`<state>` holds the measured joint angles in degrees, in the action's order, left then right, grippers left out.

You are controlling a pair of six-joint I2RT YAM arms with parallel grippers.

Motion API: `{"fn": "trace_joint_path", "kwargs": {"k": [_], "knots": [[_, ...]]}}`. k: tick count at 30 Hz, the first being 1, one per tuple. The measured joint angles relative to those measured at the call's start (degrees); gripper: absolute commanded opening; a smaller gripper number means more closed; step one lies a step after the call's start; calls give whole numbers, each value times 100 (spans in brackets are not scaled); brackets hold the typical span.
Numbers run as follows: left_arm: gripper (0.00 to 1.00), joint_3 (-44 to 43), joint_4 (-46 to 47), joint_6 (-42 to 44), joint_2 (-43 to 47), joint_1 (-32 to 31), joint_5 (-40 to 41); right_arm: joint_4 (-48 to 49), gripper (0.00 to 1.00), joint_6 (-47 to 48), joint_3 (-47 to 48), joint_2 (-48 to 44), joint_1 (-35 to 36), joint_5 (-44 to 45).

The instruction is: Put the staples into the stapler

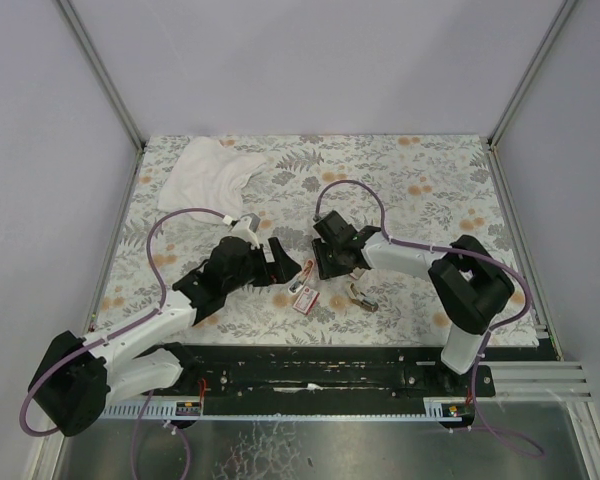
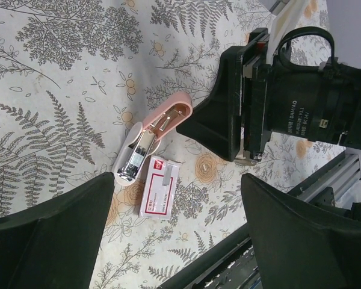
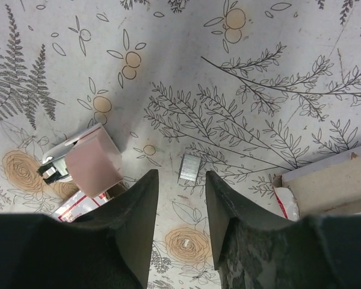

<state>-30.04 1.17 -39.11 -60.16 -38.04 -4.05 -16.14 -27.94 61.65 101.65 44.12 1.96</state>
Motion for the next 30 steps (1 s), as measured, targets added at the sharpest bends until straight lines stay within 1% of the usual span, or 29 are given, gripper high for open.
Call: {"fn": "trace_joint_path", "kwargs": {"k": [12,21,30], "knots": [[85,2,0,-17,48,81,-111,-35,37,-61,131,256,70,254],[86,31,0,-85,105,101,-127,-142,28,-57,223,323,144,511],[85,44,11,-136,166,140,-197,-208,22,-59,273,356,181,636]]}}
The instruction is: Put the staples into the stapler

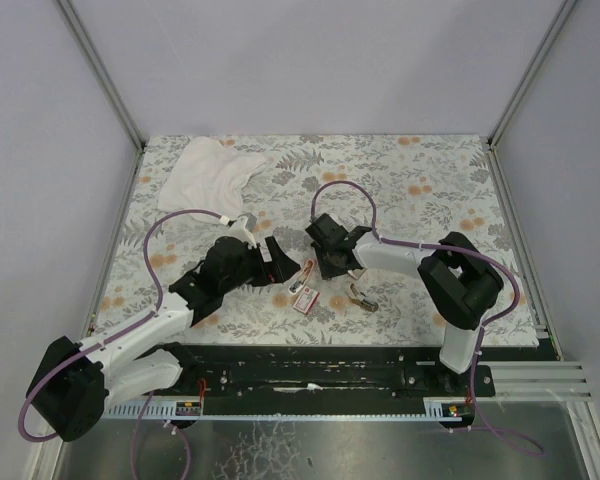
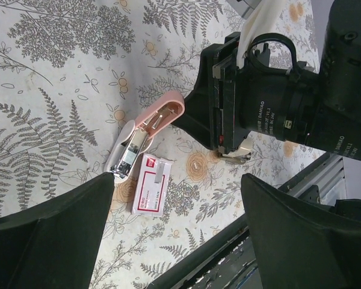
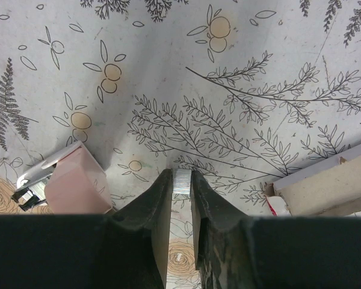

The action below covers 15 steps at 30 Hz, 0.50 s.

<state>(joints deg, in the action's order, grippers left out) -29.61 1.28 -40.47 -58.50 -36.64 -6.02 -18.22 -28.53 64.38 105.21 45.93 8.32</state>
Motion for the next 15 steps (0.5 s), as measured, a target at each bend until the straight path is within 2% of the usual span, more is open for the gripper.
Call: {"fn": "trace_joint_path", "kwargs": {"k": [5,8,15], "knots": [[85,111,68,-197,59,4,-146,39,22,0,-55,-96,7,-13],[85,245,190,-400,175,7,-262,70,22,-17,-181,-490,-17,-116],[84,424,883,-881,538,11,-920,778,24,-201,-595,-2277,-439,-1062]]}}
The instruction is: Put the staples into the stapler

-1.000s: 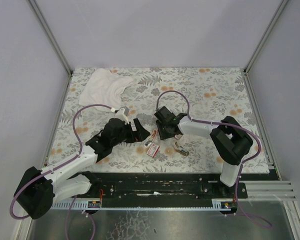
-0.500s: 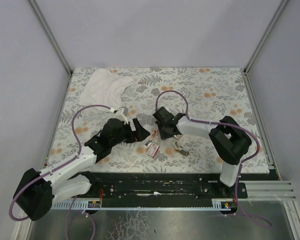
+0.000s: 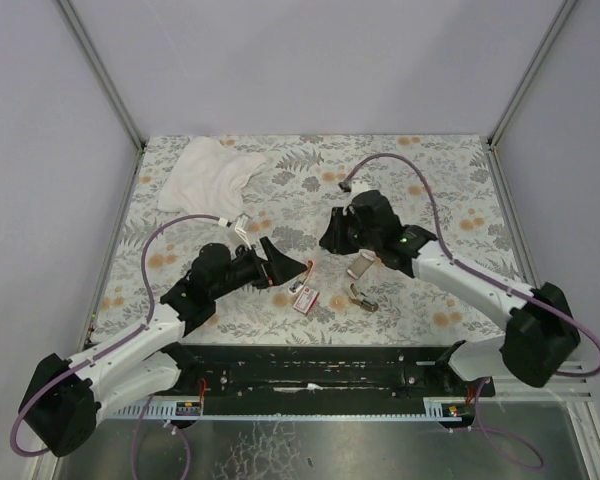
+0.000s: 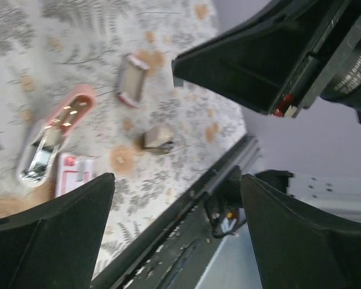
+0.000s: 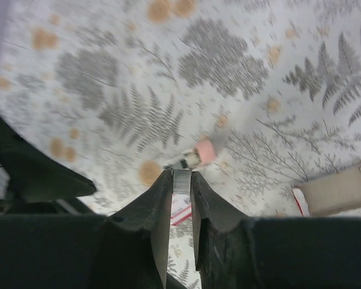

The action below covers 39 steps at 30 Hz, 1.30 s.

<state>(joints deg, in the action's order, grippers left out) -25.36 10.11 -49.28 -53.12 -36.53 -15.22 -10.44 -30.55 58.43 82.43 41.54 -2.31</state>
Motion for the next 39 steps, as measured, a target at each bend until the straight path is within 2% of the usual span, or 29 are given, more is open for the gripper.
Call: {"fn": "trace_joint_path", "kwargs": {"k": [6,12,18,24,33,39], "knots": [[77,-72,490,-131,446,0,-599,1106,24,-402,-422,-968,-273,-1154],[67,-518,671,-138,570,0,-994,2380,24,-1075,-761,-1287,-271,-2227],[57,-579,1091,-492,599,0,-1040,3239,24,-1552,-820,-1412,-271,-2874],[49,-579,1585,-890,592,0,-1029,3862,24,-1915,-938,-1473,-271,-3237],[35,-579,1690,-1029,595,0,-981,4164,24,-2164,-1113,-1486,-271,-3392],[34,-579,1705,-1056,595,0,-973,4245,24,-2216,-1143,-1523,-271,-3475]]}}
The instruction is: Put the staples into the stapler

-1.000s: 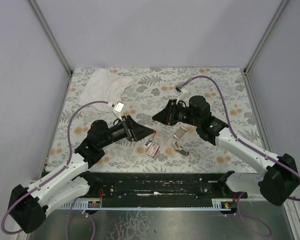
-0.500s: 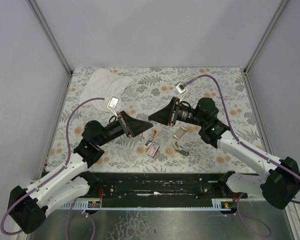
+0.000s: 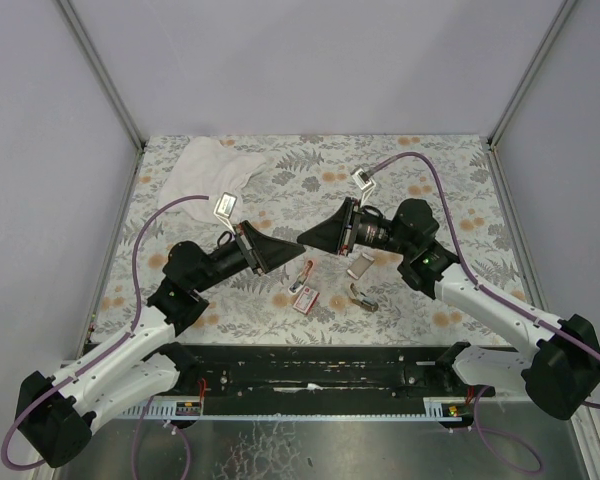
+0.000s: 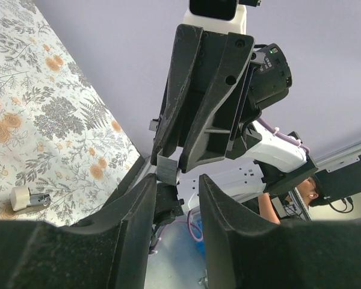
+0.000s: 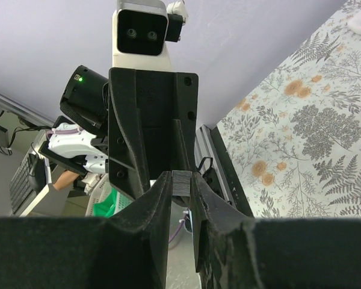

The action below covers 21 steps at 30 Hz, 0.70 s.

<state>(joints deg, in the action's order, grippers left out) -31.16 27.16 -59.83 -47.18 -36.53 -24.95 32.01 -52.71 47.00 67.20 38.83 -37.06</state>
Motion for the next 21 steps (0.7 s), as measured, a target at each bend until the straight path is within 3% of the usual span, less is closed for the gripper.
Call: {"fn": "trace_joint_path", "kwargs": {"k": [10,21], "knots": [[35,0,11,-42,-76,0,55,162,24,-157,-9,0,0,-61],[20,0,35,-127,-92,0,57,184,23,-181,-50,0,0,-94]]}}
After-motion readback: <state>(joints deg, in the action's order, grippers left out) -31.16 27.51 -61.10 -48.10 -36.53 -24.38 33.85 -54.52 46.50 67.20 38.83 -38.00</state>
